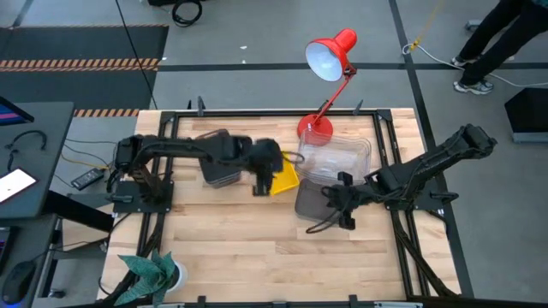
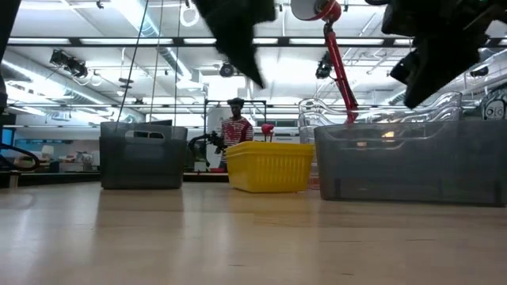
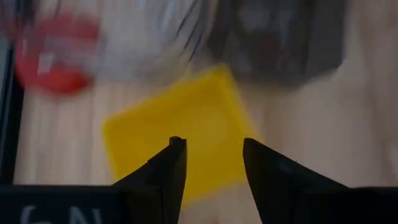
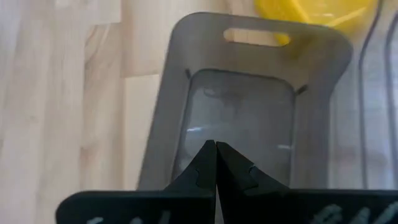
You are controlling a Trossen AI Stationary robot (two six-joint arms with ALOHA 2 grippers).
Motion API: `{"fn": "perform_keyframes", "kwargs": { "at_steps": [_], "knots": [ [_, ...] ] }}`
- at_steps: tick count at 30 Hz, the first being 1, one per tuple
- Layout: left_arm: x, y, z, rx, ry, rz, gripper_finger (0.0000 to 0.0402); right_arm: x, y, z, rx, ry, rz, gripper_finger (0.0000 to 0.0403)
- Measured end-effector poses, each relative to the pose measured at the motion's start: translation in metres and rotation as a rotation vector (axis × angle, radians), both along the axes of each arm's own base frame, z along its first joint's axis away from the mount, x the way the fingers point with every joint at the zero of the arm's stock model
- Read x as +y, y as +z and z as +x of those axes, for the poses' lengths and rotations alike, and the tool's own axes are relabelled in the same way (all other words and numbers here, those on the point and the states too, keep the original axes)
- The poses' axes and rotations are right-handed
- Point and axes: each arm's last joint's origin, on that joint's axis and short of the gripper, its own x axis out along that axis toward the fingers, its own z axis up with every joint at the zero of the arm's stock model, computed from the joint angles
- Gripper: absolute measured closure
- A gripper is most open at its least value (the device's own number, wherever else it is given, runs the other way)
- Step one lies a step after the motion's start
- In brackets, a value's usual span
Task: Stack baskets by color
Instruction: Stack the right black bin on top of the left black bin
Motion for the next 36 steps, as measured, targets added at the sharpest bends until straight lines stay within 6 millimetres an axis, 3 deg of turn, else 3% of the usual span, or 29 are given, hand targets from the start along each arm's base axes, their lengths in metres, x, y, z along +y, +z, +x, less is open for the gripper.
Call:
{"fn": "perform_keyframes", "kwargs": {
  "at_steps": [6, 11, 18, 22, 29, 36],
  "knots": [
    [-0.043, -0.015, 0.025, -0.100, -0.100, 0.011, 0.0237, 0.010, 0.005, -0.008, 0.064, -0.025, 0.029, 0.0398],
    [-0.069, -0.040, 0.047, -0.171, -0.059, -0.012, 0.0240, 0.014, 0.020, -0.015, 0.128, -0.038, 0.019, 0.0398],
    [-0.086, -0.079, 0.072, -0.242, 0.008, -0.089, 0.0261, 0.012, 0.036, -0.025, 0.039, -0.048, -0.035, 0.0398],
    [-0.088, -0.082, 0.077, -0.292, 0.064, -0.098, 0.0265, 0.011, 0.040, -0.026, 0.001, -0.049, -0.029, 0.0398],
    [-0.107, -0.071, 0.077, -0.358, -0.060, -0.120, 0.0208, 0.012, 0.041, -0.025, -0.013, -0.048, -0.026, 0.0398],
    [-0.121, -0.081, 0.081, -0.408, -0.042, 0.092, 0.0152, 0.012, 0.041, -0.026, -0.013, -0.049, -0.056, 0.0398]
  ]
}}
